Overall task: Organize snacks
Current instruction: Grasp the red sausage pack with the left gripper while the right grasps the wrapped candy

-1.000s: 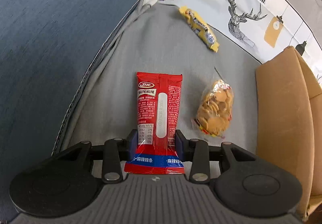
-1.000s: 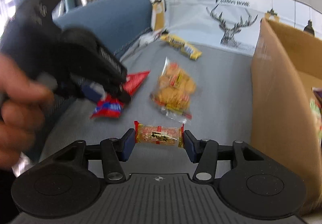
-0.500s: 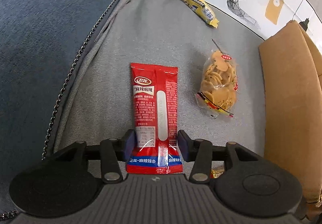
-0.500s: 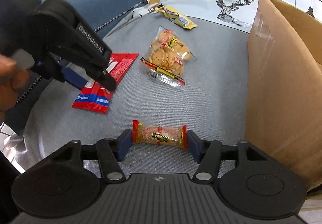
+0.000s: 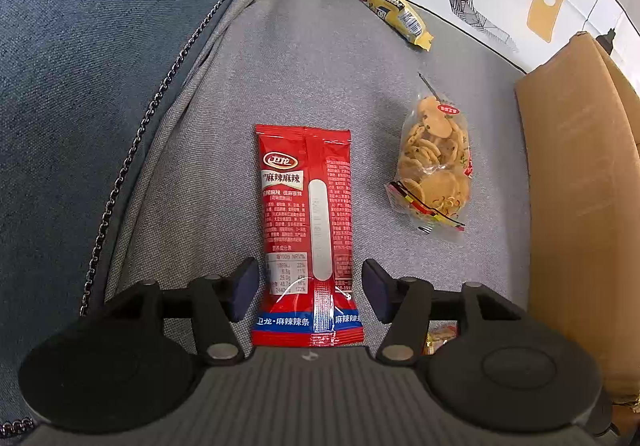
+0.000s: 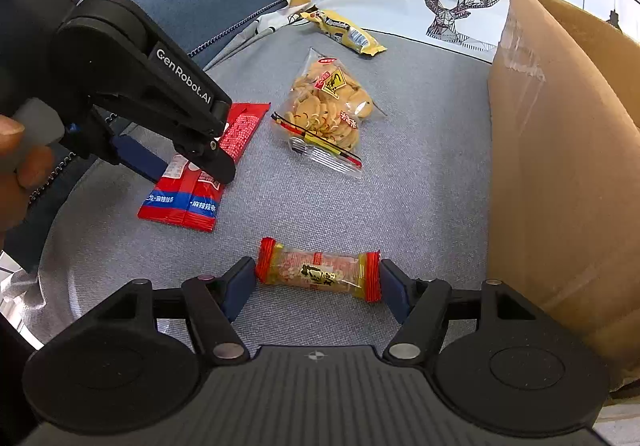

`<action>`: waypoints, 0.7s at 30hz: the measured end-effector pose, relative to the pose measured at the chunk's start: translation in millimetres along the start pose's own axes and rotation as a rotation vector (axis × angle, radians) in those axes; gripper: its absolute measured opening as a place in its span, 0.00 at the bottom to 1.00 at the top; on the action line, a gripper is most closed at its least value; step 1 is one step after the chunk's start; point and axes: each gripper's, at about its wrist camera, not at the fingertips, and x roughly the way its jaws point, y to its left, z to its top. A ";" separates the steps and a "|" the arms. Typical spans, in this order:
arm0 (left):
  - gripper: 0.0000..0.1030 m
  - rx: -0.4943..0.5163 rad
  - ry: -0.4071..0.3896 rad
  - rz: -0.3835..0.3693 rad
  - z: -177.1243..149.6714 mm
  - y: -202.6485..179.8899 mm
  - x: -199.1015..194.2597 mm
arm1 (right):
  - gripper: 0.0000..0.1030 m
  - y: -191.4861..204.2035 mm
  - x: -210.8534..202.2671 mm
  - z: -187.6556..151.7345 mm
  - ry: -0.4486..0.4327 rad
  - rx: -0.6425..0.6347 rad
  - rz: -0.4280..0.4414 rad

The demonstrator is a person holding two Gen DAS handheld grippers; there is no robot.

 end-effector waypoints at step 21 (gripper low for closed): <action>0.64 0.005 0.002 0.017 1.5 -2.0 2.8 | 0.51 -8.5 -10.7 4.7 -0.071 0.022 -0.022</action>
